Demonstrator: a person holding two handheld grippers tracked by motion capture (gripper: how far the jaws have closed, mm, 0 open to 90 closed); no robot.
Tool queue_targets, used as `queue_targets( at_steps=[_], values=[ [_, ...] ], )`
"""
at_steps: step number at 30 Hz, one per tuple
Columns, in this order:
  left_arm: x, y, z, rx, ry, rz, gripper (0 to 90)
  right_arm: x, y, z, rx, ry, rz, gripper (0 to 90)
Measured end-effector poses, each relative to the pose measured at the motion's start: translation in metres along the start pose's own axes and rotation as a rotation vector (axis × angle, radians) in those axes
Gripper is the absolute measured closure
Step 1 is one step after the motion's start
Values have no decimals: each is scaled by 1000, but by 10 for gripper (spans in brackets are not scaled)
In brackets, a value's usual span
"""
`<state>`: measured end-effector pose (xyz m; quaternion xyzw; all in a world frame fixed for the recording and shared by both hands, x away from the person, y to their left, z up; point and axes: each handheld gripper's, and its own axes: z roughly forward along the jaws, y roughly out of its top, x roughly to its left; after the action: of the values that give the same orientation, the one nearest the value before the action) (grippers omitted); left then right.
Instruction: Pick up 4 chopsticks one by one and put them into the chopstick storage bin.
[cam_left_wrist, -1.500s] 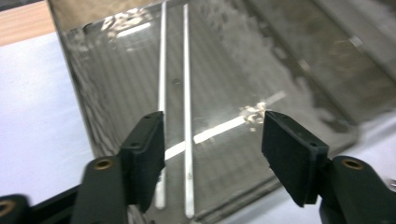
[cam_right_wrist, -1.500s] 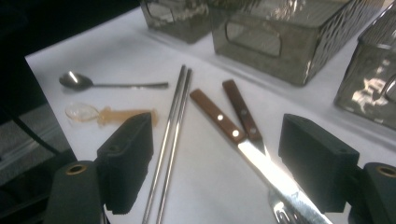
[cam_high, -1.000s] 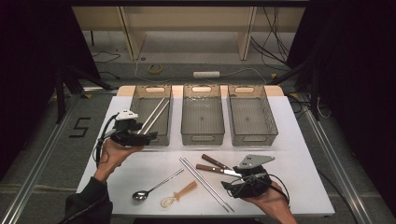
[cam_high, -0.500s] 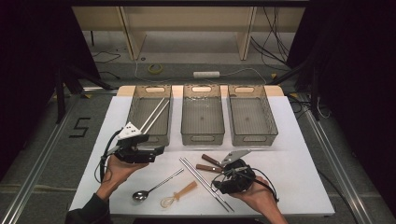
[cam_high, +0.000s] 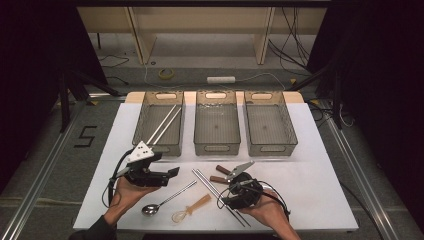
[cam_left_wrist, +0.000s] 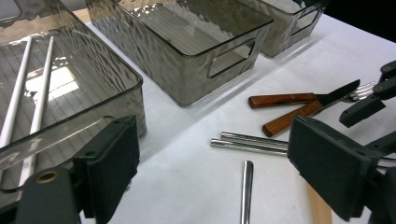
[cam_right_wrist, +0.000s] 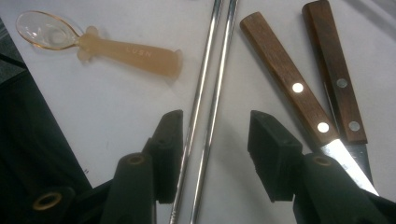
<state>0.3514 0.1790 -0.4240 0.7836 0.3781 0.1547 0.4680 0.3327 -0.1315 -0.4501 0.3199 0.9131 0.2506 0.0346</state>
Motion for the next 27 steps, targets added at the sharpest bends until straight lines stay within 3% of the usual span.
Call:
queue_targets(
  at_steps=[15, 27],
  values=[
    [-13, -5, -1, 1, -11, 19, 159, 5, 5, 14, 32, -13, -25, 683],
    [-16, -5, -1, 2, -12, 26, 158, 5, 4, 20, 51, -24, -19, 740]
  ],
)
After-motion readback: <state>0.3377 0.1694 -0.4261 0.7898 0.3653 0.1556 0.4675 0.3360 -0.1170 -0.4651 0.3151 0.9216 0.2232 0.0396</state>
